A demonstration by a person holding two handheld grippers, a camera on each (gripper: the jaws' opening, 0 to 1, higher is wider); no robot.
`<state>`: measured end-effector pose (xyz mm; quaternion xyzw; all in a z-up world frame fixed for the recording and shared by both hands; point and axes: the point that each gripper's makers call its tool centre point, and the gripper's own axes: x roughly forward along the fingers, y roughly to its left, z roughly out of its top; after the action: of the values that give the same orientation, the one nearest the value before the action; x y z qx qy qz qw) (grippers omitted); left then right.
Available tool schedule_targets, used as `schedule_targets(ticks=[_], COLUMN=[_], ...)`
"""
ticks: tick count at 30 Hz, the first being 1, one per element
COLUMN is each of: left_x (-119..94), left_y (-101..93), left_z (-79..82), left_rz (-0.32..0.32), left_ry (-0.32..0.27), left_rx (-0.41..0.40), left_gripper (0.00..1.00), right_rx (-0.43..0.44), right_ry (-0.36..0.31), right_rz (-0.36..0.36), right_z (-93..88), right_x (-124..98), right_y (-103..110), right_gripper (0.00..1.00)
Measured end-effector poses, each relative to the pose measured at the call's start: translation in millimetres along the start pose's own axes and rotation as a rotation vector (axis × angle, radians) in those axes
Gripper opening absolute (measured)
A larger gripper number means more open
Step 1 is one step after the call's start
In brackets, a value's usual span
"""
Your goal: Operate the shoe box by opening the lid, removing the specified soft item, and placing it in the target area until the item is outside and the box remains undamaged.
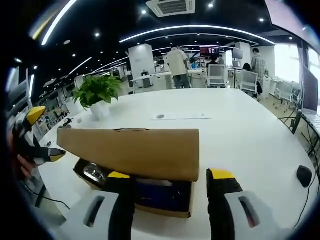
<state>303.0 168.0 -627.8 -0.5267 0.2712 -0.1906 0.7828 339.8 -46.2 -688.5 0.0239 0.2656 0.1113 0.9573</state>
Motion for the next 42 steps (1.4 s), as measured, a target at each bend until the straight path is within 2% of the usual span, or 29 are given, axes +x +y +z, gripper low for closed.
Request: schedule_targets(ticks=[4,6,10,12,13,14,17,20,24,26,28,29,30,31,32,33,34,38,42], left_x=[-6.2,-8.3,-11.1,-11.2,-12.1,-12.8,-12.2,-12.8,-14.5,-15.7,-17.0,-16.9,-16.6,-17.0,-16.1,-15.2,-14.2,-14.2,-15.5], left_y=[-0.7,2.9,16.7,16.9,17.7,21.8,26.2,28.8,32.5,35.5,37.2,38.2,37.2,36.9,38.2,41.6,42.8,43.8,47.0], left_z=[-8.5,-16.7,-28.8,-28.6,-31.7,-33.1,-31.6,-28.9,-27.1,-21.7,-19.1,-12.4,-10.7,-15.4,-16.6,-15.7,-15.7,-8.5,-3.6], left_rz=[-0.034,-0.037,0.02,0.015,0.017,0.033,0.038,0.043,0.061,0.095,0.121,0.139,0.141,0.13,0.128,0.141,0.145,0.14,0.156], left_ry=[0.033,0.085,0.149,0.152,0.175,0.193,0.199,0.196,0.206,0.205,0.212,0.185,0.176,0.209,0.219,0.226,0.232,0.222,0.224], left_rx=[0.014,0.035,0.223,0.298,0.324,0.337,0.362,0.359,0.391,0.529,0.631,0.71,0.753,0.789,0.799,0.82,0.819,0.808,0.821], left_gripper=[0.71,0.71,0.7,0.64,0.6,0.6,0.67,0.65,0.65,0.63,0.61,0.61,0.61,0.61,0.61,0.6,0.6,0.6,0.6], right_rx=[-0.007,-0.021,-0.047,-0.049,-0.05,-0.053,-0.074,-0.149,-0.114,-0.118,-0.138,-0.141,-0.194,-0.225,-0.248,-0.239,-0.212,-0.206,-0.23], right_ry=[-0.009,-0.011,-0.017,-0.027,-0.03,-0.032,-0.041,-0.043,-0.069,-0.098,-0.109,-0.107,-0.083,-0.075,-0.081,-0.119,-0.129,-0.137,-0.14], right_rz=[0.006,0.016,0.017,0.014,0.014,0.013,0.016,0.054,0.023,0.012,0.008,0.005,0.01,0.003,-0.014,-0.028,-0.022,-0.03,-0.069], right_z=[4.7,7.2,13.0,16.4,17.6,18.8,21.8,23.9,32.6,40.4,45.0,45.6,43.5,44.2,47.1,55.8,58.8,64.0,66.9], right_x=[1.3,2.3,6.2,7.8,8.3,9.0,13.1,19.9,19.8,19.2,19.8,21.8,26.2,28.8,30.0,31.4,31.6,32.9,33.6], right_y=[-0.8,1.0,2.8,2.2,2.2,2.1,0.8,5.9,-2.3,-6.0,-6.8,-6.4,-3.7,-3.0,-4.2,-4.8,-4.1,-6.8,-15.0], right_gripper=[0.58,0.55,0.53,0.53,0.53,0.54,0.57,0.59,0.58,0.57,0.55,0.53,0.5,0.46,0.44,0.44,0.44,0.43,0.34])
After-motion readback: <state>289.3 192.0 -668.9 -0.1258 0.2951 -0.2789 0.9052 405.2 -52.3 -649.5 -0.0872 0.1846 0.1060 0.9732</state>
